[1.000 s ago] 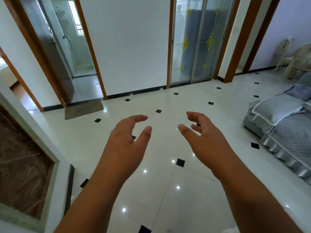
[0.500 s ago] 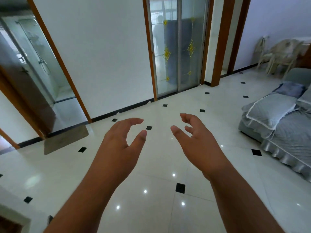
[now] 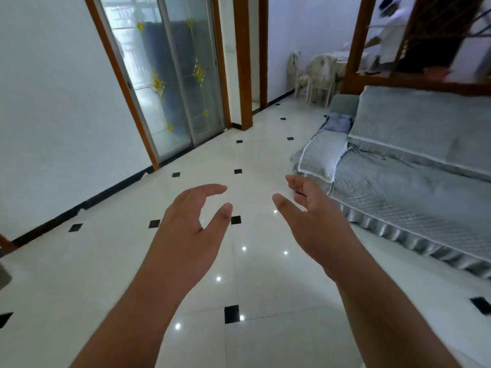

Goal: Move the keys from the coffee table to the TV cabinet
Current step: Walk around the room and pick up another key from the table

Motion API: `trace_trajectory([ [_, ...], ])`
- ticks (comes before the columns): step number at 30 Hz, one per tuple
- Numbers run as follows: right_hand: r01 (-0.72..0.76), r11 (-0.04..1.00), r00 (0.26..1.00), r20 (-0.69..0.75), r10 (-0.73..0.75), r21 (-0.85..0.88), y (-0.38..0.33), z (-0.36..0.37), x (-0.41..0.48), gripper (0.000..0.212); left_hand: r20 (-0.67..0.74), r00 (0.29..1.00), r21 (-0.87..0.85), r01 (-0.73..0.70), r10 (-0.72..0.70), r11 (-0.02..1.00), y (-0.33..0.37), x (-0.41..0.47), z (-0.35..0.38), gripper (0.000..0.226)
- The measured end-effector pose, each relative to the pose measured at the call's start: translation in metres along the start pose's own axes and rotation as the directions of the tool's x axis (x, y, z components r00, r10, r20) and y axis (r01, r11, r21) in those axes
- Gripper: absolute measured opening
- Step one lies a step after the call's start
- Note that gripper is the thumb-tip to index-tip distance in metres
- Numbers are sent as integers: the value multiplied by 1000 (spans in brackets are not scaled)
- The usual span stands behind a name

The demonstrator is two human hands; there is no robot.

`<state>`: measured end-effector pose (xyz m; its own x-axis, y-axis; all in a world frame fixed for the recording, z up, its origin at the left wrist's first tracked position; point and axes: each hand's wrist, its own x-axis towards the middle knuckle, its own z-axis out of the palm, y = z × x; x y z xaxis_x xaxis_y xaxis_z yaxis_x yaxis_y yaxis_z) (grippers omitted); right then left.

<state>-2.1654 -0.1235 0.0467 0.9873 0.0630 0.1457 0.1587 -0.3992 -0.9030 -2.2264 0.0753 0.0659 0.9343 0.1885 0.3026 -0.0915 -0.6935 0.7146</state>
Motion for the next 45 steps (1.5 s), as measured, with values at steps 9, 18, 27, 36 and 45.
trace_trajectory([
  [9, -192, 977, 920, -363, 149, -87, 33, -42, 41, 53, 270, 927, -171, -220, 260, 961, 6, 109, 76, 34],
  [18, -387, 920, 728, -630, 270, -53, 42, -28, 61, 56, 429, 775, -334, -341, 464, 879, -4, 199, 119, 33],
  [27, -538, 832, 472, -770, 429, 134, 78, -34, 19, 43, 559, 616, -459, -328, 555, 826, 10, 205, 194, 30],
  [36, -496, 827, 356, -806, 472, 266, 126, -89, 25, 42, 614, 488, -485, -387, 620, 784, 64, 198, 266, 31],
  [45, -420, 871, 330, -850, 410, 257, 153, -173, 42, 46, 533, 418, -557, -481, 736, 677, 146, 206, 326, 28],
])
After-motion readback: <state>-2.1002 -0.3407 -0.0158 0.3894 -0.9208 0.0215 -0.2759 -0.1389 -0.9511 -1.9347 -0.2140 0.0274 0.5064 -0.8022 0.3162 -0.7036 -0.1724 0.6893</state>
